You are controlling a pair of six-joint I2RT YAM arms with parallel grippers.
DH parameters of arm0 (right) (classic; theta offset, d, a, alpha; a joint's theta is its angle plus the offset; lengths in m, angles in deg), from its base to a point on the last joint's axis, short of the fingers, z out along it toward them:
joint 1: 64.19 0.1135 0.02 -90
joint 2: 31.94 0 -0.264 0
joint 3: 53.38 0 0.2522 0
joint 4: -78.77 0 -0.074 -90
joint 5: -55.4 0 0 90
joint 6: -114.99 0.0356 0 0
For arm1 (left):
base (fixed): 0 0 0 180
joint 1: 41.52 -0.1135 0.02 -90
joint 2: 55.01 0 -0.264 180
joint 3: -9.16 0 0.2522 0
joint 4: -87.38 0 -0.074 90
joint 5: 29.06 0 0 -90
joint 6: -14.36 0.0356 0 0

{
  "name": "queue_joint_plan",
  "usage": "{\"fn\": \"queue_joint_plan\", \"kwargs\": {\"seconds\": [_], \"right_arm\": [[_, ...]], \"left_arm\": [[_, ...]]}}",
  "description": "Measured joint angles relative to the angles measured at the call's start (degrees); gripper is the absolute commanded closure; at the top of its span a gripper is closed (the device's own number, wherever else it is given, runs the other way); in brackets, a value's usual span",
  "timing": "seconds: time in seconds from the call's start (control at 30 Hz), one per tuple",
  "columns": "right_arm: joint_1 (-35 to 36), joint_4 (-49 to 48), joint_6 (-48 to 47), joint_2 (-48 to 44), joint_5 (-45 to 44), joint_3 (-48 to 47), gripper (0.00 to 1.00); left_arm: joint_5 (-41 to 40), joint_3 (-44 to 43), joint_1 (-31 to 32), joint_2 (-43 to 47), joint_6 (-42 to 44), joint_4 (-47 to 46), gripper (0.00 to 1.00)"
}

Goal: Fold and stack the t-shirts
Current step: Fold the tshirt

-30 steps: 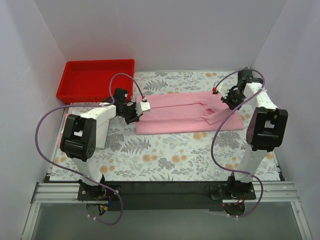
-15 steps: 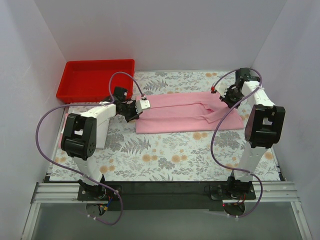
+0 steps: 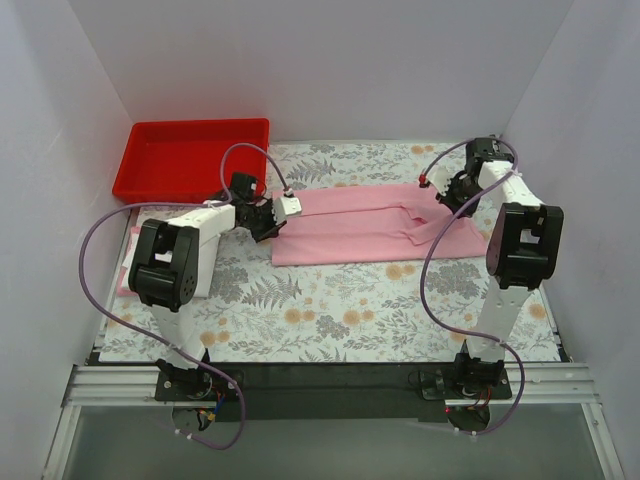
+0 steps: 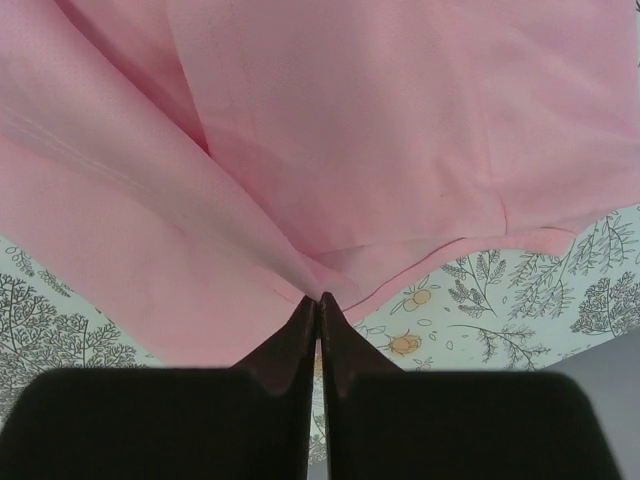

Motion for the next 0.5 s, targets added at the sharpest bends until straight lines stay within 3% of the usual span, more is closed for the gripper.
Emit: {"fn": "queue_joint_plan", "kwargs": {"seconds": [0.07, 0.2, 0.5], "right_arm": [[0.2, 0.0, 0.7, 0.9, -0.5, -0.8, 0.65], [0.3, 0.1, 2.7, 1.2, -1.6, -3.3, 0.57], [-1.6, 1.7, 9.6, -5.7, 0.3, -0.8, 0.61]], "left_arm": [[-0.8, -0.7, 0.0, -1.2, -1.1, -0.4, 0.78], [-2.4, -2.3, 0.0, -1.6, -5.8, 0.2, 0.74], [-0.9, -3.3, 0.7, 5.8, -19.1, 2.7, 0.68]]}}
